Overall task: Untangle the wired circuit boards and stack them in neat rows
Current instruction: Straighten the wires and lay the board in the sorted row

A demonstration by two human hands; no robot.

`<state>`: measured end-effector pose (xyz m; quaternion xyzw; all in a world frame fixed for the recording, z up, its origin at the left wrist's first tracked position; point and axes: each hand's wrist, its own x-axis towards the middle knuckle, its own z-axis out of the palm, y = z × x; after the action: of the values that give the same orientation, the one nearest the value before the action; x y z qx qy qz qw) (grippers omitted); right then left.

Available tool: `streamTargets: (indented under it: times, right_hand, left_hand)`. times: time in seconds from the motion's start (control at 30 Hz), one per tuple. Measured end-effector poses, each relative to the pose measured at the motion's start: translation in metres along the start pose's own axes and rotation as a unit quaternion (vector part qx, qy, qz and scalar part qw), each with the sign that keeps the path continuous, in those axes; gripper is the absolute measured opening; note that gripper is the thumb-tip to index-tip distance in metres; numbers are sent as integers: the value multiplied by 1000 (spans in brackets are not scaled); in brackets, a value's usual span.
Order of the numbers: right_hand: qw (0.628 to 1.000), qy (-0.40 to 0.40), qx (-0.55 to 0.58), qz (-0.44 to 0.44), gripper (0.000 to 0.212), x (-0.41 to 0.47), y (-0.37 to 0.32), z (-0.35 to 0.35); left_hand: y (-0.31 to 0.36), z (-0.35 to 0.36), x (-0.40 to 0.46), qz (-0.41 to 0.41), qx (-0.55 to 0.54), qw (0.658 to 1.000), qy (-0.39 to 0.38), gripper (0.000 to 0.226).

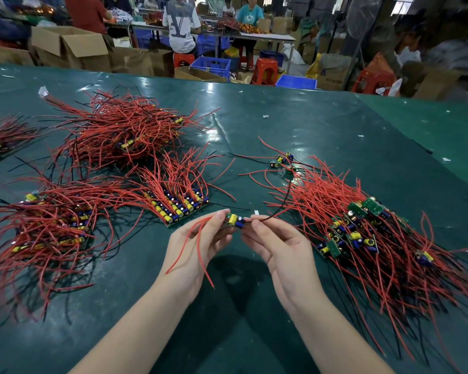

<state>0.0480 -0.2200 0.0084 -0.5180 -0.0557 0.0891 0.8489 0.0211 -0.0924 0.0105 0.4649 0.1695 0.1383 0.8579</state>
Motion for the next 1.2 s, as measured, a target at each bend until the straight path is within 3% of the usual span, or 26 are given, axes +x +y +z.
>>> streamTargets:
  times: [0.23,0.63,0.73,1.07,1.2]
  right_hand:
    - [983,-34,144,108,12,4,-5,-1]
    - [997,-56,-51,14,20,3,-3,-9]
    - [996,-71,-15,51,9,4,-5,-7]
    - [977,-83,115,158,7,4,-11,-6]
    - [958,-53,161,233,8,5,-10,-6]
  left_hand:
    - [2,0,-2,-13,-8,999,-29,14]
    - [0,-5,-1,-20,23,996,-82,16]
    - [0,-6,-1,-26,17,996,-83,16]
    - [0,-6,-1,-34,-15,992,-123,23]
    - [-2,-6,-1,-39,-21,990,-131,25]
